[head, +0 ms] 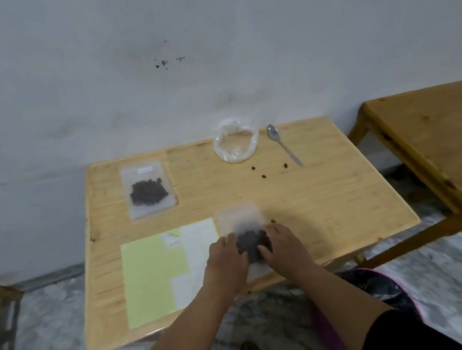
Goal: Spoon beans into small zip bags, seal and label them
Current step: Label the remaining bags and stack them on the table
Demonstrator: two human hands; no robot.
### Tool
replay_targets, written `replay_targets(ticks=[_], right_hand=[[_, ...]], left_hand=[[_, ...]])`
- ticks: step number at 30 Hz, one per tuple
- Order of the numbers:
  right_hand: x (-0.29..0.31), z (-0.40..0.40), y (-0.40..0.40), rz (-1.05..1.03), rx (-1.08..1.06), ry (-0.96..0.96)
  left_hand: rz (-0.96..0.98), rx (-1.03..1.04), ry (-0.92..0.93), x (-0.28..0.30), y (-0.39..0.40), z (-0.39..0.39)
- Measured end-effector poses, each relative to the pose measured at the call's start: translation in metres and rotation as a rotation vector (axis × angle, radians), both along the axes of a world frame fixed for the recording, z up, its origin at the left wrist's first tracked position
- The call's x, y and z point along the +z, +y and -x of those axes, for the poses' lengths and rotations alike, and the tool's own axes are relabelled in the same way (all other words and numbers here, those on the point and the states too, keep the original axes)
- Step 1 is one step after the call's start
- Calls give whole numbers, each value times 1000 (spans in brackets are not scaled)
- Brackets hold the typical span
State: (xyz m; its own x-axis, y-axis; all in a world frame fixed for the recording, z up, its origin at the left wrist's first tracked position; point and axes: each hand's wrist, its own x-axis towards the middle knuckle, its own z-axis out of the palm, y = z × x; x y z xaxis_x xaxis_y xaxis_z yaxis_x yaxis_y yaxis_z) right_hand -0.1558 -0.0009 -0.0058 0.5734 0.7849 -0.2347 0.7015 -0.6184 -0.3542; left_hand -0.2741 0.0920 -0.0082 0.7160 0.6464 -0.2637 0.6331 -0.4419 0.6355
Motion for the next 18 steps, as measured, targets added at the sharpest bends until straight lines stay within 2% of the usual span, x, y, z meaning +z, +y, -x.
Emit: replay_targets(ticks=[9,12,18], right_hand=[[2,-12,-2,-140,-12,50],[11,-15,0,-235,-143,135],[21,-12,10,-360,-226,370]], left_hand=[[-44,143,-53,-1,-12,-7],[-39,166,-97,1,-12,-6],[51,300,-204,12,-1,6]])
